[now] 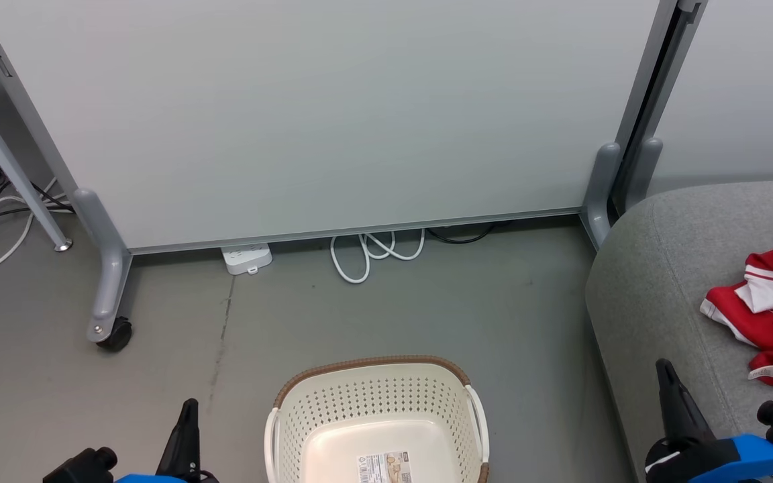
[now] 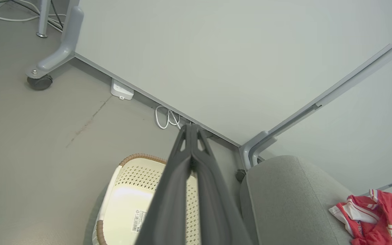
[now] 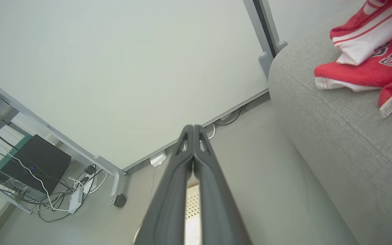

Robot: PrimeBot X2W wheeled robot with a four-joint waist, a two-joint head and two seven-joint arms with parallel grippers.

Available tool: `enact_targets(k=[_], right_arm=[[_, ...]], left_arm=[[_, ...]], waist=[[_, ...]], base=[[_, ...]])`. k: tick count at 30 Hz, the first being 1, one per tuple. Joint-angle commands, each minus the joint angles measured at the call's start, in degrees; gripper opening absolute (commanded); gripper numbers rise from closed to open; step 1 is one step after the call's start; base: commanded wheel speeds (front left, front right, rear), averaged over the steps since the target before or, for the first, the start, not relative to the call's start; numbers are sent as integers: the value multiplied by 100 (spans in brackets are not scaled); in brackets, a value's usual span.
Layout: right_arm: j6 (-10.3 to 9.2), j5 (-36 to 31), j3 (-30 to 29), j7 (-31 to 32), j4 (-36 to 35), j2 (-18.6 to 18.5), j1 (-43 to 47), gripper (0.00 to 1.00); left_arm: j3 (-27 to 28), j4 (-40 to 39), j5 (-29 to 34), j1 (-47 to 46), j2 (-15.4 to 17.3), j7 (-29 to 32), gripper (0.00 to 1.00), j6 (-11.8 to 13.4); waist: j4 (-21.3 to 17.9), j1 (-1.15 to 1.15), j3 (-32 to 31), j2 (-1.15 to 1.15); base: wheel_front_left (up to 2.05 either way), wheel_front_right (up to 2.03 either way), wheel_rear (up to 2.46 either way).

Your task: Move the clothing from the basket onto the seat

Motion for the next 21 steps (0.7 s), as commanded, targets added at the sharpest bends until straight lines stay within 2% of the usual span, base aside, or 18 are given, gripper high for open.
enact_targets(k=[1,21], right_arm=[[0,306,-11,21,-33,-16,-198,0],[0,1913,-29,153,154,-23,-405,0]], left_arm=[[86,-132,-251,-169,21,57,0,-11],[337,-389,-1599,-207,28,434,0,-18]], waist=[[-6,0,3,0],[-67,0,35,0]], base=[[0,0,0],[0,0,0]])
